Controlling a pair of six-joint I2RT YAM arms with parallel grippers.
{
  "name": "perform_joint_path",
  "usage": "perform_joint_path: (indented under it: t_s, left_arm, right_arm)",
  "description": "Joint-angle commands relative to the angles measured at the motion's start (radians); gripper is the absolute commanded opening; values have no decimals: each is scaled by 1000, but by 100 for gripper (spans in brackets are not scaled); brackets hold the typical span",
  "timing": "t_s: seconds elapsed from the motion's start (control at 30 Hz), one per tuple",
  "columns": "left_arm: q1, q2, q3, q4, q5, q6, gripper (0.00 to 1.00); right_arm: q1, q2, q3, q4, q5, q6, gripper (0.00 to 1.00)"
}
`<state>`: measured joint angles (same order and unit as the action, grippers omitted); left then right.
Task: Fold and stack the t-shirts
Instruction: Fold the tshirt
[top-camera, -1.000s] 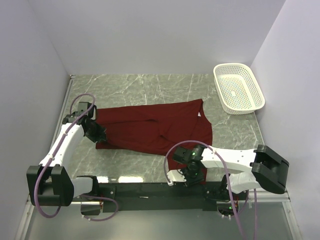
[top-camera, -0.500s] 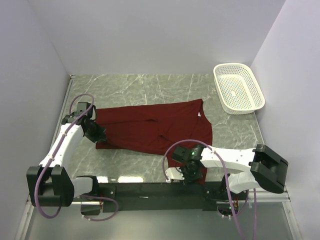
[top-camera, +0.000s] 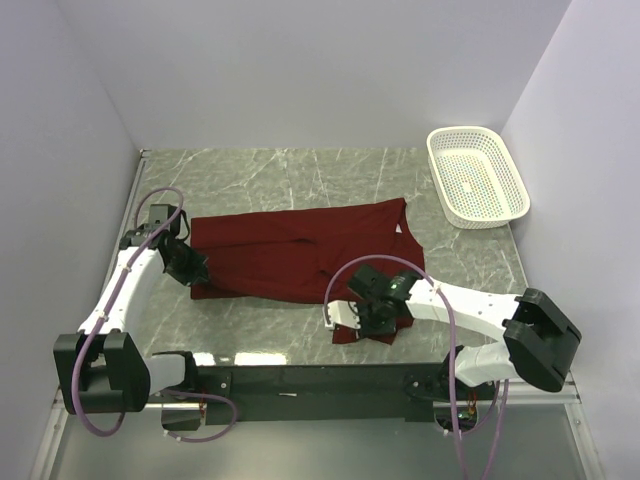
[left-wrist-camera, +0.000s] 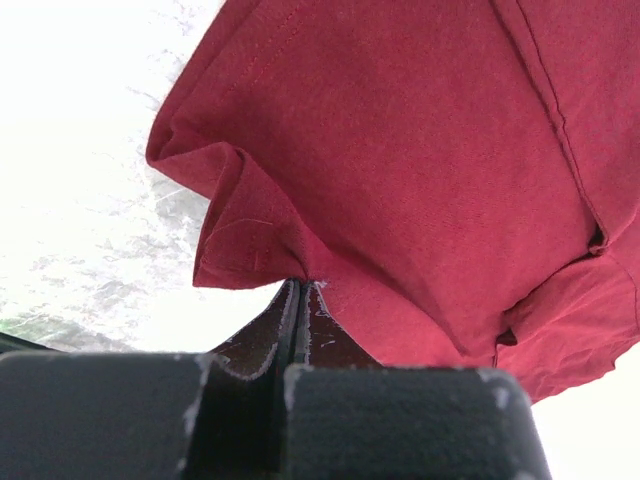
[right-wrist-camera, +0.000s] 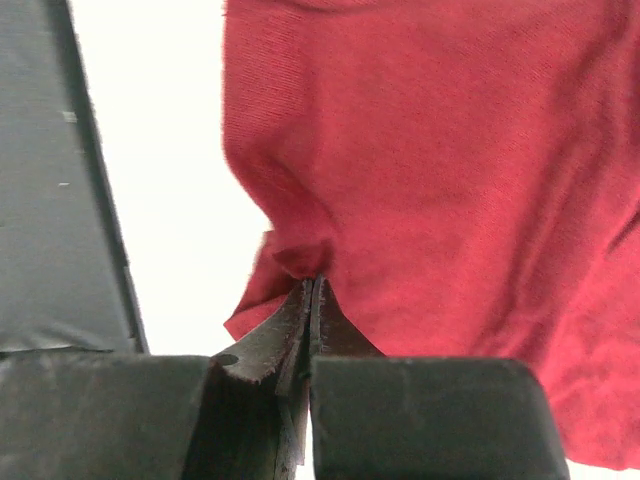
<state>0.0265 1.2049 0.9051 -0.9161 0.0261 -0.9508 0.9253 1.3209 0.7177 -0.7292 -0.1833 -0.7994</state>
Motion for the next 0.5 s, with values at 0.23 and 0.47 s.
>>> perform_joint_path:
  t_s: [0.23, 0.47]
  left_arm:
    - [21, -7, 14, 39, 14, 26, 1]
    - [29, -7, 3, 48, 20, 32, 0]
  right_arm:
    - [-72, 47, 29, 208, 153, 115, 1]
    - [-118, 24, 83, 215, 99, 152, 30]
